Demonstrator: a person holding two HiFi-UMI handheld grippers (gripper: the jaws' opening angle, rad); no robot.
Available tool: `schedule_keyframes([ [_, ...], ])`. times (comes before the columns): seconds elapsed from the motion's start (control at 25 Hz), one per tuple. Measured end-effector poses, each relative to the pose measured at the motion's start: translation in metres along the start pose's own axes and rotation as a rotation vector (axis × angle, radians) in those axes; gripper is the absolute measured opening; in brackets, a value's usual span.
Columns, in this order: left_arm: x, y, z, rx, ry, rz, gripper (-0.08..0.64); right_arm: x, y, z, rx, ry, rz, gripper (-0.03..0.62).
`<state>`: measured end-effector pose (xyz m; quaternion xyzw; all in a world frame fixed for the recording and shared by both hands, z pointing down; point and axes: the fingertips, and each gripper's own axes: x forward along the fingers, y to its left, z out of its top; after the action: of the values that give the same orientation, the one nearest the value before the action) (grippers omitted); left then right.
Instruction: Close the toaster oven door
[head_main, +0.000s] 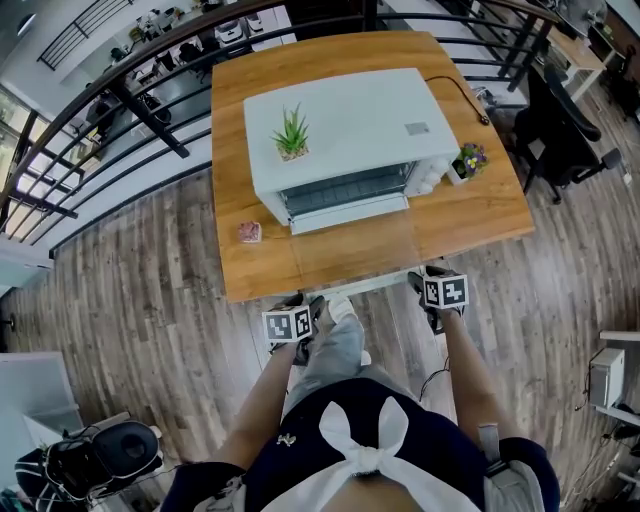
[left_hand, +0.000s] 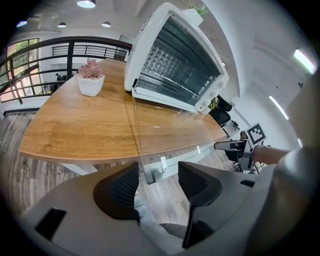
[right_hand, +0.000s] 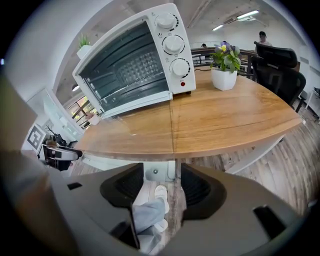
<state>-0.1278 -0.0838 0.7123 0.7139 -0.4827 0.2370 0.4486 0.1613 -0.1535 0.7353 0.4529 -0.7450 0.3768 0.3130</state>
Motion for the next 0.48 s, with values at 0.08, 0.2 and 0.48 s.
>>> schedule_keyframes([
  [0.08,0.0020,0.0008,0.0006,0.000,0.006,0.005,0.241,0.0035,-0.0011,-0.0020,0.016,0.008,0.002,0.238],
  [0.2,0.0066,0.0030,-0.0012,-0.001,0.008,0.007,0.241,0.0050,-0.0015,-0.0040,0.039,0.008,0.010,0.235],
  [0.48,0.0083,0.0038,-0.0044,0.014,0.023,0.030,0.215,0.0040,0.0014,-0.0037,0.027,0.006,0.032,0.224],
])
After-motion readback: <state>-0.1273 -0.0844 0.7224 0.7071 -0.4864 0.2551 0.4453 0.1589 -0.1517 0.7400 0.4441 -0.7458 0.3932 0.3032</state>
